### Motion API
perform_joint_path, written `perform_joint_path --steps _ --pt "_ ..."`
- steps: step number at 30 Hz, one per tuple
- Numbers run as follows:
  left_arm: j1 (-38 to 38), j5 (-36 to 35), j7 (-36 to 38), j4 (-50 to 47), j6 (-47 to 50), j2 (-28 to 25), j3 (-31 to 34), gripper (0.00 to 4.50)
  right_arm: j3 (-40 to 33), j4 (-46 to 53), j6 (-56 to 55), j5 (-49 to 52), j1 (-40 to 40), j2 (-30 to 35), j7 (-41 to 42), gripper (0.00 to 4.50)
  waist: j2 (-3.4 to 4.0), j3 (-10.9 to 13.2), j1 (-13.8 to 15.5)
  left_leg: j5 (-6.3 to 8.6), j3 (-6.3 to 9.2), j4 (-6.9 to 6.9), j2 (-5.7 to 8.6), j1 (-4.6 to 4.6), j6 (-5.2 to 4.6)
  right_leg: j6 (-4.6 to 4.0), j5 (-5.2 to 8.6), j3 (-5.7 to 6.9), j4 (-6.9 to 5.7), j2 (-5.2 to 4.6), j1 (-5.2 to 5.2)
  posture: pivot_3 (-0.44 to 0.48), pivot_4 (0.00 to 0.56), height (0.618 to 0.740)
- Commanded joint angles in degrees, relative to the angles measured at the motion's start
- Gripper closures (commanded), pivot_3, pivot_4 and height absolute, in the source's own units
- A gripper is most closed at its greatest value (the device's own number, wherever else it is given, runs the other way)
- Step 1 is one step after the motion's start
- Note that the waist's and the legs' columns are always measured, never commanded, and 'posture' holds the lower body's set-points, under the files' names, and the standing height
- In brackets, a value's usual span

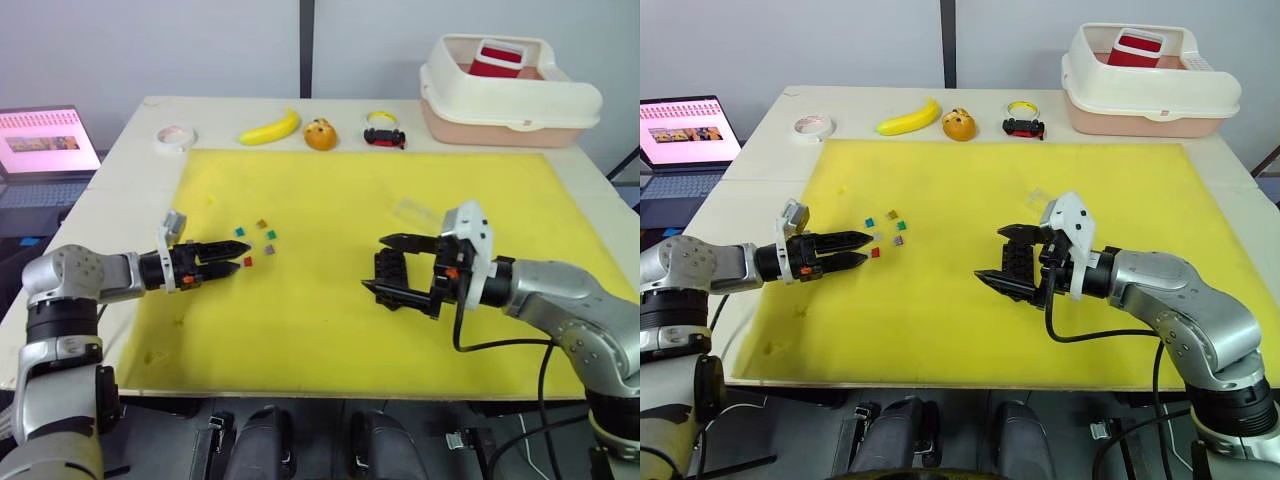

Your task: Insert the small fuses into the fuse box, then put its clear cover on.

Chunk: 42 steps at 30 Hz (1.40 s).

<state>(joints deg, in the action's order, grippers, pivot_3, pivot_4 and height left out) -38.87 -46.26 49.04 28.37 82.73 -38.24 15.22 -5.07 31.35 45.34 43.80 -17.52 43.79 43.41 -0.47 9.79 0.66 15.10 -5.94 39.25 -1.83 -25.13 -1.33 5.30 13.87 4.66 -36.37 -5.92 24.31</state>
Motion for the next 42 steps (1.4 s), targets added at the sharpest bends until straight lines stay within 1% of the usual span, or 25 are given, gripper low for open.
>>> perform_joint_path --steps 1,7,11,17,21,24,26,28,34,37,42 --pt "-0.22 2.36 -0.62 0.97 -2.75 -0.31 -0.58 0.00 -1.15 0.32 -1.59 -0.46 -1.29 0.52 0.68 0.04 0.00 0.00 0.02 0.00 0.00 0.00 0.00 0.00 0.00 0.00 0.00 0.00 -0.01 0.00 0.00 0.000 0.150 0.740" --pt "0.20 3.00 -0.92 0.48 -4.19 2.53 -2.41 0.00 -0.96 -1.08 -1.70 -0.91 -2.55 1.28 2.28 0.04 0.01 -0.04 0.33 0.00 0.01 0.00 0.00 0.04 0.00 0.00 0.00 0.00 -0.02 -0.02 -0.07 0.000 0.150 0.740" --pt "0.15 1.77 0.18 0.62 -3.40 3.83 -0.93 0.00 -0.23 -1.13 -2.59 -2.45 -2.12 2.16 3.51 0.04 0.02 -0.05 0.73 0.00 0.02 0.00 0.01 0.09 -0.01 0.00 0.00 0.00 -0.02 -0.05 -0.14 0.000 0.150 0.740" --pt "-0.24 2.45 1.10 1.46 -3.66 4.89 -1.67 0.00 -0.29 -0.73 -2.26 -2.51 -2.09 2.46 3.87 0.04 0.02 -0.05 1.58 0.00 0.01 0.01 0.01 0.10 -0.01 0.00 0.00 0.00 -0.02 -0.05 -0.15 0.000 0.150 0.740" --pt "-2.06 2.42 2.78 4.67 -3.16 5.99 -2.08 0.00 -0.07 -0.43 -1.78 -2.38 -2.58 2.65 3.83 0.04 0.02 -0.05 1.70 0.00 0.01 0.03 0.02 0.10 -0.01 0.00 0.00 0.00 -0.01 -0.06 -0.16 0.000 0.150 0.740" --pt "-3.58 3.76 2.07 8.00 -4.37 7.43 -2.09 0.00 0.09 -0.02 -1.29 -2.10 -2.68 2.62 3.57 0.04 0.01 -0.05 1.77 0.01 0.02 0.04 0.04 0.10 -0.02 0.00 0.00 0.01 -0.01 -0.06 -0.19 0.000 0.150 0.740" --pt "-3.92 3.23 2.50 8.72 -2.76 7.70 -1.78 0.00 0.31 0.22 -1.38 -2.54 -2.13 2.91 3.75 0.04 0.01 -0.06 1.85 0.01 0.02 0.05 0.05 0.10 -0.03 0.01 0.00 0.02 -0.01 -0.07 -0.22 0.000 0.150 0.740" --pt "-3.38 3.21 3.48 7.53 -2.22 7.73 -2.84 0.00 0.78 0.05 -2.05 -3.67 -1.38 3.44 4.36 0.04 0.01 -0.06 1.83 0.01 0.04 0.06 0.06 0.11 -0.04 0.01 -0.01 0.03 0.00 -0.08 -0.24 0.000 0.150 0.740" --pt "-3.22 4.90 3.51 7.58 -3.19 7.76 -3.54 0.00 1.26 -0.24 -2.43 -4.36 -1.49 3.54 5.00 0.04 0.01 -0.06 1.79 0.02 0.05 0.07 0.06 0.11 -0.05 0.01 0.00 0.03 0.02 -0.09 -0.25 0.000 0.150 0.740" --pt "-3.05 6.14 3.38 7.42 -4.17 7.81 -4.05 0.86 1.25 -0.46 -2.66 -4.70 -1.53 3.64 5.36 0.00 0.01 -0.06 1.77 0.02 0.05 0.06 0.06 0.11 -0.05 0.01 -0.01 0.03 0.02 -0.09 -0.25 0.000 0.150 0.740" --pt "-2.92 6.91 3.47 7.15 -4.74 7.99 -4.08 0.86 1.33 -1.10 -3.19 -5.39 -1.12 3.78 6.12 0.00 0.02 -0.06 1.77 0.02 0.05 0.07 0.06 0.12 -0.06 0.01 -0.01 0.03 0.02 -0.09 -0.26 0.000 0.150 0.740"
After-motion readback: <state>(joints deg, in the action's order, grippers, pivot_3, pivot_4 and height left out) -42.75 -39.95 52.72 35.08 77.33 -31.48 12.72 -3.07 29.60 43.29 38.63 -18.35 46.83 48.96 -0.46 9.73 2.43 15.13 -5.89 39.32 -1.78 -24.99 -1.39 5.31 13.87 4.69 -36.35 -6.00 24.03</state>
